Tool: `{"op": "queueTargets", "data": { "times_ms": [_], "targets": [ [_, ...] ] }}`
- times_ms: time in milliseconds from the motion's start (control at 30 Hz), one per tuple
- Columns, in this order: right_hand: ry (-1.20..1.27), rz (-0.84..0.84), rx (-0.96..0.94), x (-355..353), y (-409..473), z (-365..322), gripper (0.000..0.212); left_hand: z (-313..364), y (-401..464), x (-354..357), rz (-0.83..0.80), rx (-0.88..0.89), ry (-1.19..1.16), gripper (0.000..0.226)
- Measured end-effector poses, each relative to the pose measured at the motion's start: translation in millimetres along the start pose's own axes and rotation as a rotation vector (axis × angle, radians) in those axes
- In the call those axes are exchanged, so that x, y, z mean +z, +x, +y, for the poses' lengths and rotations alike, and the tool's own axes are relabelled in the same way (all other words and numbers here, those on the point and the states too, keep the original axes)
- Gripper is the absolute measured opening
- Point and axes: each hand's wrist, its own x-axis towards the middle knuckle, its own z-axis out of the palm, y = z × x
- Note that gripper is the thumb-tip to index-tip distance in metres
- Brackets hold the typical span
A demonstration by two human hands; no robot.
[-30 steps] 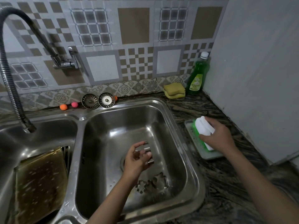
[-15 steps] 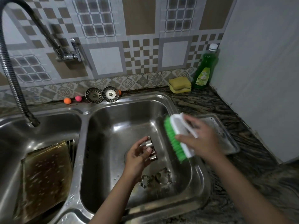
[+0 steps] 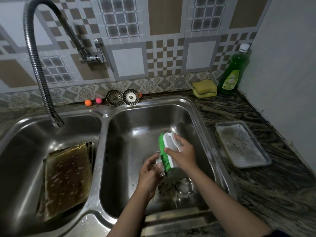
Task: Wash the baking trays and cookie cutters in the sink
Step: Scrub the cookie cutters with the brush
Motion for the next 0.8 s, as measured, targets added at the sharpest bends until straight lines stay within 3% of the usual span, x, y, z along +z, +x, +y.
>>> {"op": "queueTargets", "data": {
  "times_ms": [200,467,633,800],
  "targets": [
    [0.123,-0.143,0.001,6.4,-26.5,5.7,0.064,8.4,9.6,-1.4,0.063,0.009,-0.051,0.040],
    [-0.010,0.054,-0.002,0.9,4.6,4.2,0.074,-0.9,-5.6,-11.0,-0.082,0.000,0.118,0.039],
    [0.222,0.081,0.094,-6.0,-11.2,-3.4,0.066,13.0,5.3,-18.5,0.013,-0.061,-0.040,0.057],
    [0.300,0.020,0.133,-1.4,-45.1,-0.5,0.059,21.0,7.9,-13.9,0.148,-0.040,-0.039,0.050]
  ]
}}
